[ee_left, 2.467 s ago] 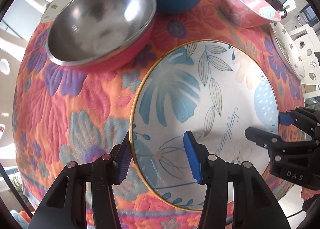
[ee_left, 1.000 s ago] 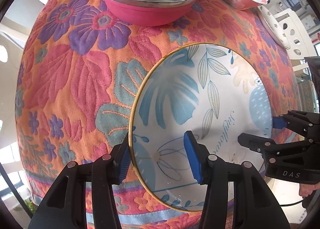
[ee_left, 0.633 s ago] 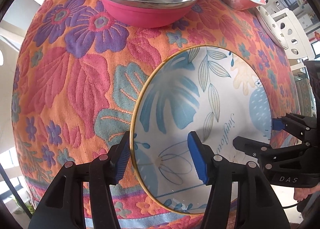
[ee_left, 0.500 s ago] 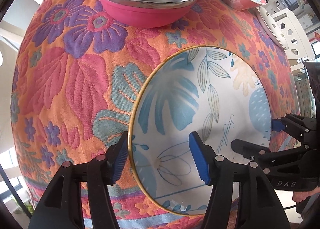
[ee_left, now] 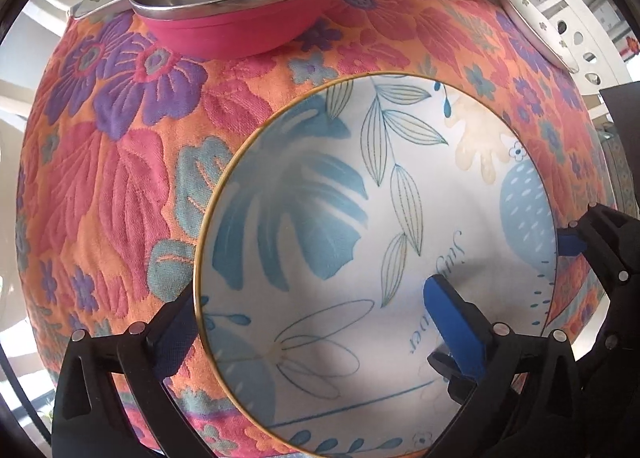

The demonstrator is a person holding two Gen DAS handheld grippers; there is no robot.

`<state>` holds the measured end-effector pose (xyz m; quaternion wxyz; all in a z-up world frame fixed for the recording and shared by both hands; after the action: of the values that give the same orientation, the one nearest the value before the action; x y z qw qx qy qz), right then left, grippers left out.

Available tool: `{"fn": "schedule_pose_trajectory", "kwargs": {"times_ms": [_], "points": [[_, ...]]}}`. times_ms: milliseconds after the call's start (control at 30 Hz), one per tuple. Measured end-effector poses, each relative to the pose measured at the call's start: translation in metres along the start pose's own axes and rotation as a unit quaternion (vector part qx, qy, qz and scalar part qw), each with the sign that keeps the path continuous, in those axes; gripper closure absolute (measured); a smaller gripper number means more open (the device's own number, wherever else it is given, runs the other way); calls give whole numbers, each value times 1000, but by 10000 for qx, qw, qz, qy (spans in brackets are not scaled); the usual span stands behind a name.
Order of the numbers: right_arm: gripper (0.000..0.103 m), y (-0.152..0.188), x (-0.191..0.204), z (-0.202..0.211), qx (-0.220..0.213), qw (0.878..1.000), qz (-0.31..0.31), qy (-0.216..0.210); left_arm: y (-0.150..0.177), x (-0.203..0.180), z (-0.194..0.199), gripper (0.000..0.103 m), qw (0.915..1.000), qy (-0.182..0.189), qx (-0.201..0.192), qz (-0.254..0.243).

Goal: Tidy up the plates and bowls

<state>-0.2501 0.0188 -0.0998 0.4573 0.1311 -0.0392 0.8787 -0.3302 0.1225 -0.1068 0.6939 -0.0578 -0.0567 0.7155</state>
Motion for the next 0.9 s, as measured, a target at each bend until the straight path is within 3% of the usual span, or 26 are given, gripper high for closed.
{"fn": "schedule_pose_trajectory", "kwargs": {"times_ms": [233,900], "points": [[0,-2,8,-7,65,10000,65,-29,-54,-58,-21,0,9998,-147,-100,102],[0,10,17,-5,99,9995,274,-78,-53,-51,0,0,9994,-123,-86,305]]}}
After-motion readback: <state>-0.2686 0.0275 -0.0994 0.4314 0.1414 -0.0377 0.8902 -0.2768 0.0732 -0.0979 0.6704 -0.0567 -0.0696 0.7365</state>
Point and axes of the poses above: each gripper's, at about its wrist camera, not at the fingertips, and z roughly against the way its jaws point, x to its left, y to its underside, the point moved 3 cm from there along -z, roughly the way its jaws point, and after that the axes turned 7 degrees about -y, right-handed, at the moved point
